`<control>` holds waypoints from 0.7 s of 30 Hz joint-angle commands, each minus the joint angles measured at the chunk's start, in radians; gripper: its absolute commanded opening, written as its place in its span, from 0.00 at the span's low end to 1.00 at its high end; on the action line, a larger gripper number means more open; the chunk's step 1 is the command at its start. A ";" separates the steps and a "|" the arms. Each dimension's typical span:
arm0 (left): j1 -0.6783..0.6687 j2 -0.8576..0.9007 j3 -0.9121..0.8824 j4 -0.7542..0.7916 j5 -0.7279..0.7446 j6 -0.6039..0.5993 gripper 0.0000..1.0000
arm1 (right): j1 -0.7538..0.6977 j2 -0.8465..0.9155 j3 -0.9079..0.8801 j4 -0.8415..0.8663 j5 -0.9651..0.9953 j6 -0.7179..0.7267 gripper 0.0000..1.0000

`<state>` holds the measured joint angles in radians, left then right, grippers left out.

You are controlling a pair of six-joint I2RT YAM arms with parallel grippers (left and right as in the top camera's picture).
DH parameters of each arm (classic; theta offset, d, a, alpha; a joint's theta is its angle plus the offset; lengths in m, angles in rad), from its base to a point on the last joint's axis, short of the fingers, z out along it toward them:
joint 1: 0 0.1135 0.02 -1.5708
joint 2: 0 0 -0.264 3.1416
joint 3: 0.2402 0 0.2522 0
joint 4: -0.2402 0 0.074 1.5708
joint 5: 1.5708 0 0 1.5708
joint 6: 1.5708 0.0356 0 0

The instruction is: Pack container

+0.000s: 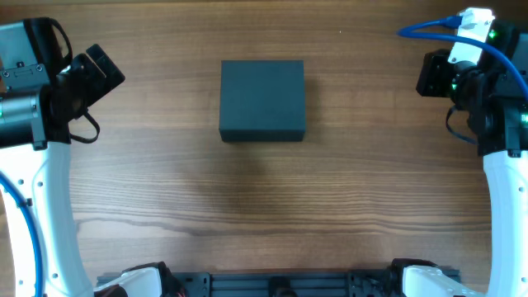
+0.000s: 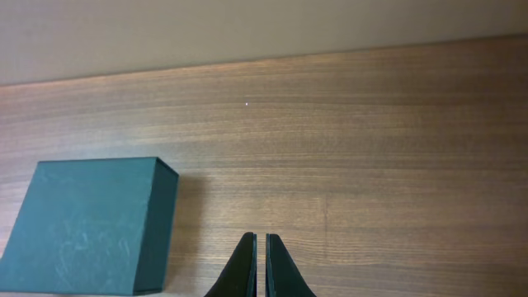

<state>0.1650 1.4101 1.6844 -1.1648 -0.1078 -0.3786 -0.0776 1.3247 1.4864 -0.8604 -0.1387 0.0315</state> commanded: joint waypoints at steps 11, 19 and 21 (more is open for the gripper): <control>0.003 0.000 0.005 -0.002 -0.006 0.008 1.00 | -0.001 0.014 -0.002 -0.016 -0.020 0.010 0.43; 0.003 0.000 0.003 -0.007 -0.005 0.008 1.00 | -0.001 0.014 -0.002 -0.021 -0.020 0.110 0.57; 0.003 0.000 0.003 -0.007 -0.006 0.008 1.00 | -0.001 0.014 -0.002 -0.028 -0.020 0.110 0.67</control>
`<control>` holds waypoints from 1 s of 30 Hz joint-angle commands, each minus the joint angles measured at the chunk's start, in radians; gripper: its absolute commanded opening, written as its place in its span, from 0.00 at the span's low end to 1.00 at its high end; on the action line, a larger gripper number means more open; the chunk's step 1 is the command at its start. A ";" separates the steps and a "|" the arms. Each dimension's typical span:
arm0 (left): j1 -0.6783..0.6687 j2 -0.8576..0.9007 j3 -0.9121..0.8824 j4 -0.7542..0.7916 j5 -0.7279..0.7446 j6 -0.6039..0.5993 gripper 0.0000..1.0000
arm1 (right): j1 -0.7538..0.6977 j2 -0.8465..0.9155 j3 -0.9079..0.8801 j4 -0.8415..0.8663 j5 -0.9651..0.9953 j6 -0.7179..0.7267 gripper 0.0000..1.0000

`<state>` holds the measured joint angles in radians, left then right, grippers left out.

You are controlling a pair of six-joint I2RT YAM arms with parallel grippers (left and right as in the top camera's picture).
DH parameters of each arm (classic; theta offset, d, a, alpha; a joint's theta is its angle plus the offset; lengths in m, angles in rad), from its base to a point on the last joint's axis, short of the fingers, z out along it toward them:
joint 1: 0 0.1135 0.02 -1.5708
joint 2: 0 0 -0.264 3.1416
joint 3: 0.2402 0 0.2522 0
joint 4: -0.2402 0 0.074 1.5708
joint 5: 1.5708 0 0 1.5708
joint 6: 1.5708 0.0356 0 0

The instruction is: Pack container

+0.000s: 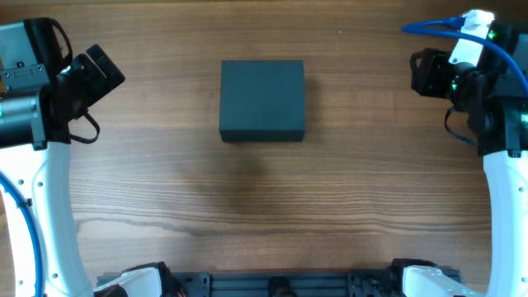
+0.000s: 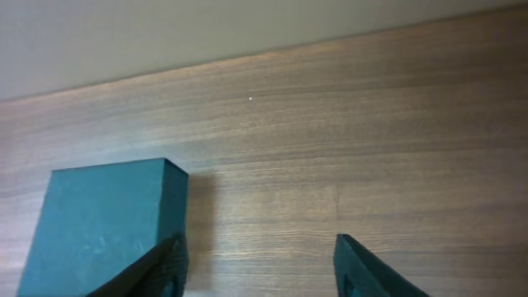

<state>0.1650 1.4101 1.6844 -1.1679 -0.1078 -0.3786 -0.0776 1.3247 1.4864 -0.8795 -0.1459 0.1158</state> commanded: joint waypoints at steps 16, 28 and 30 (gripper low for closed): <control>0.003 0.000 0.003 -0.004 -0.006 0.008 1.00 | -0.001 0.014 -0.002 -0.012 -0.013 0.026 0.99; 0.003 0.000 0.003 -0.004 -0.006 0.008 1.00 | -0.001 0.014 -0.002 -0.012 -0.012 0.026 0.99; 0.003 0.000 0.003 -0.004 -0.006 0.008 1.00 | -0.001 0.014 -0.002 -0.012 -0.012 0.025 0.99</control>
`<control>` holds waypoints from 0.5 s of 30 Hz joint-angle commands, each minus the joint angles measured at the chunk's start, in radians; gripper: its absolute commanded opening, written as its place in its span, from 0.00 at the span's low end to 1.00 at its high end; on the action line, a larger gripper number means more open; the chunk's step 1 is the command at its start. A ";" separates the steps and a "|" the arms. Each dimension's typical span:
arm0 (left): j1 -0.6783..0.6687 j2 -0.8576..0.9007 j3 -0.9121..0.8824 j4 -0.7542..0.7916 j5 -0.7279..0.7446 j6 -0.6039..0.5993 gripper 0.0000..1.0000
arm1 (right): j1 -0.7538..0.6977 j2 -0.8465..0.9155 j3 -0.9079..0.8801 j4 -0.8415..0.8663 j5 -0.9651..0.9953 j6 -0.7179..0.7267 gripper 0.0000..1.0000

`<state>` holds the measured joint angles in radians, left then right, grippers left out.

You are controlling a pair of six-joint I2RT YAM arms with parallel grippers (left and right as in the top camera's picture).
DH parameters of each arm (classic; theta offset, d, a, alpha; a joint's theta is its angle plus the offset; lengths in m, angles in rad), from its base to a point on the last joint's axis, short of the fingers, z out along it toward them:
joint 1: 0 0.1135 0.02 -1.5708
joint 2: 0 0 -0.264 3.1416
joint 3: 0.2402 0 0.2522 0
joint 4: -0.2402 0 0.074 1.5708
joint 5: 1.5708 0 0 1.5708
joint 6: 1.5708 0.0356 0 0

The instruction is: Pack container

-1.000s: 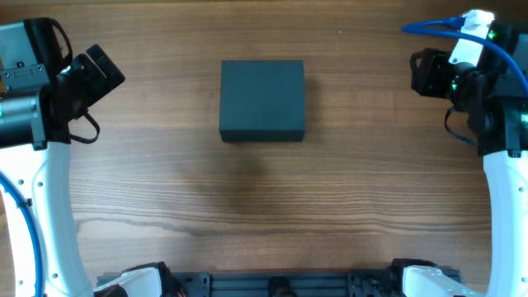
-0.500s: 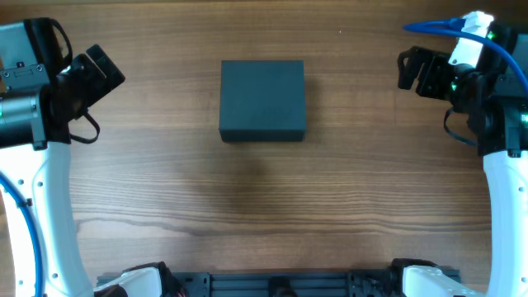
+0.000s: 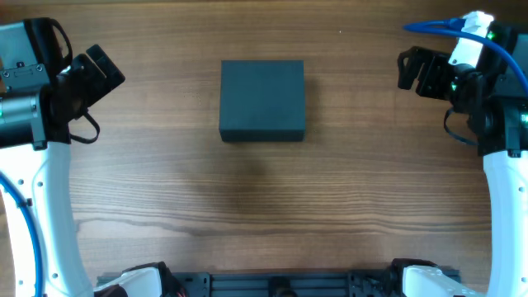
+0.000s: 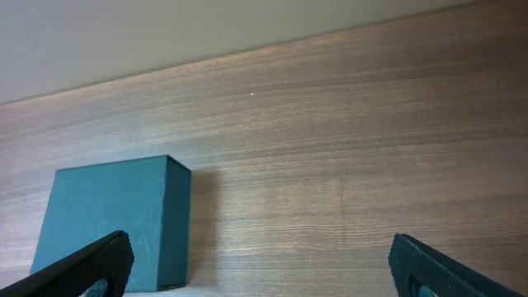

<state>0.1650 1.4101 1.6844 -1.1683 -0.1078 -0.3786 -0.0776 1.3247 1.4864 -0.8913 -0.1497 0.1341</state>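
Note:
A dark green square box [image 3: 262, 100] with its lid on sits at the upper middle of the table; the right wrist view shows the box [image 4: 115, 219] at lower left. My right gripper [image 3: 410, 69] hangs at the far right, well clear of the box, its jaws spread wide with nothing between them; its fingertips [image 4: 95, 260] frame the bottom corners of the right wrist view, where the gripper [image 4: 260, 264] faces bare wood. My left gripper [image 3: 106, 68] is at the far left edge, away from the box; its jaw state is unclear.
The wooden table [image 3: 264, 190] spreads around the box. A pale wall [image 4: 165, 33] runs behind the table's far edge. A black rail [image 3: 280, 285] lies along the near edge between the arm bases. A blue cable [image 3: 429, 26] loops by the right arm.
My right gripper has opened wider, its fingertips now at the frame's bottom corners, and it sits slightly further left. The box and left arm have not moved.
At first my right gripper was shut, at the table's right side with the box off to its left. It then stood partly open. Now it is spread wide and a little nearer the box. The box and left arm stayed put.

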 commanded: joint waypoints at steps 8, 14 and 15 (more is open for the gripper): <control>0.003 0.000 0.003 -0.003 -0.006 0.008 1.00 | -0.001 0.014 -0.002 0.000 -0.008 0.007 0.99; 0.003 0.000 0.003 -0.003 -0.006 0.008 1.00 | -0.001 0.014 -0.002 0.000 -0.008 0.007 1.00; 0.003 0.000 0.003 -0.003 -0.006 0.008 1.00 | -0.001 0.014 -0.002 0.000 -0.008 0.007 0.99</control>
